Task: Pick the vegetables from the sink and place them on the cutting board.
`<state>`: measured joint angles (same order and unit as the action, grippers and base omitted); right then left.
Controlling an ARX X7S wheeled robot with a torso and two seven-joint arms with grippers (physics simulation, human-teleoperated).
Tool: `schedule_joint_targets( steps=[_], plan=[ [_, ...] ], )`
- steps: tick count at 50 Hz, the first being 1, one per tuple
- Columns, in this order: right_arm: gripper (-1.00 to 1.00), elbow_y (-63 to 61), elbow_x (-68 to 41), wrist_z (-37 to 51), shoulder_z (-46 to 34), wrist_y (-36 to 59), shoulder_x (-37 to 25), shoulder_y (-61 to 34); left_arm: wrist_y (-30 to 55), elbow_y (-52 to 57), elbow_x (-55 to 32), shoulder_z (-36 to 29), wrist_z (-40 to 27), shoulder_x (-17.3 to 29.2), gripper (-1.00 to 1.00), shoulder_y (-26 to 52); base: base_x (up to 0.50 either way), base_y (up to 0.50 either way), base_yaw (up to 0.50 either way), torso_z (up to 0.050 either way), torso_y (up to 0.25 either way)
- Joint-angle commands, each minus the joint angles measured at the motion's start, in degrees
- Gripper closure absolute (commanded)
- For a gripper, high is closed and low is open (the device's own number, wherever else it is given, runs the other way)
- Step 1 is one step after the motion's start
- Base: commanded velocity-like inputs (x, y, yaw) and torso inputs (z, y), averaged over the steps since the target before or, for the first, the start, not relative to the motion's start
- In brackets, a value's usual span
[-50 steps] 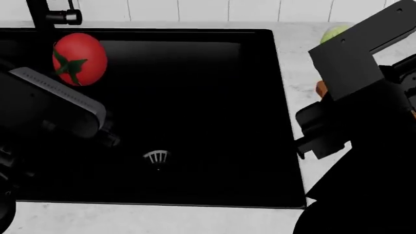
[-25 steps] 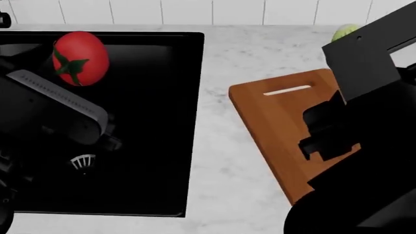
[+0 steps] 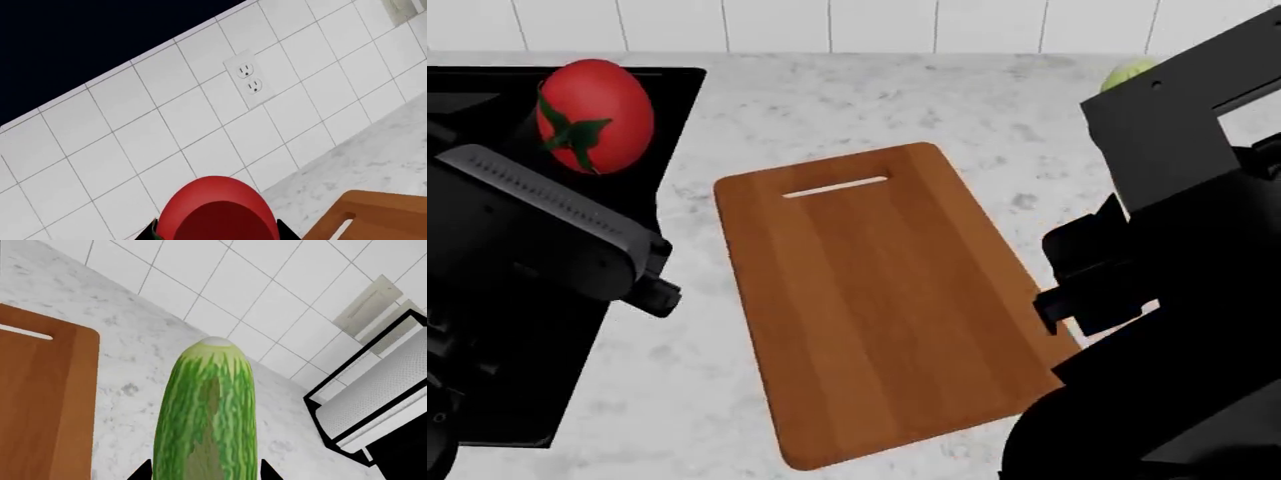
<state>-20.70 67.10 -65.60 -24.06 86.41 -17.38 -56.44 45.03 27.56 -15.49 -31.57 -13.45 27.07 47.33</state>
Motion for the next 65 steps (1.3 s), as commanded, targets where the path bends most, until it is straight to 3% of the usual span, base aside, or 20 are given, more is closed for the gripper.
schedule_joint_targets(
  steps=[1, 17, 22, 29, 34, 44, 49, 65],
  plan=[
    [1.0, 0.0, 1.3, -1.4, 0.2, -2.0, 0.4, 0.3, -0.3, 0.1, -1.2, 0.5, -1.1, 0.0, 1.0, 0.0, 0.21, -0.49, 0.0, 0.0, 0.0],
    [1.0, -0.2, -1.2, -1.9, 0.2, -5.0, 1.6, 1.3, -0.2, -0.8, -2.9, 3.0, -1.3, -0.1, 1.0, -0.1, 0.27, -0.1, 0.0, 0.001, 0.001],
    [1.0, 0.9, -3.0, -4.4, 2.2, -2.1, 4.7, -0.7, 6.7, -2.7, -12.4, 9.2, 0.7, -3.8, 1.0, 0.9, 0.0, 0.0, 0.0, 0.0, 0.0],
    [1.0, 5.5, -1.1, -3.5, 0.4, -1.8, 4.4, -2.4, 10.3, -6.8, -14.8, 9.3, 1.1, -7.6, 1.0, 5.6, 0.0, 0.0, 0.0, 0.0, 0.001],
    [1.0, 6.7, 1.6, -7.1, -1.6, 1.0, 4.2, -3.3, 7.4, -9.7, -11.0, 6.5, -0.5, -9.3, 1.0, 7.1, 0.0, 0.0, 0.0, 0.0, 0.0],
    [1.0, 5.8, 2.0, -7.9, 0.5, -0.1, 5.6, -3.6, 10.3, -17.5, -14.8, 8.2, 0.4, -14.5, 1.0, 9.6, 0.0, 0.0, 0.0, 0.0, 0.001],
    [1.0, 5.9, 2.4, -8.5, 0.6, -0.2, 5.9, -3.9, 8.4, -19.6, -13.2, 6.2, 0.3, -15.2, 1.0, 9.0, 0.0, 0.0, 0.0, 0.0, 0.0],
    [1.0, 7.0, 4.0, -9.5, 1.1, -0.8, 6.7, -5.4, 14.4, -22.0, -16.6, 5.2, 0.2, -16.5, 1.0, 7.8, 0.0, 0.0, 0.0, 0.0, 0.001]
  ],
)
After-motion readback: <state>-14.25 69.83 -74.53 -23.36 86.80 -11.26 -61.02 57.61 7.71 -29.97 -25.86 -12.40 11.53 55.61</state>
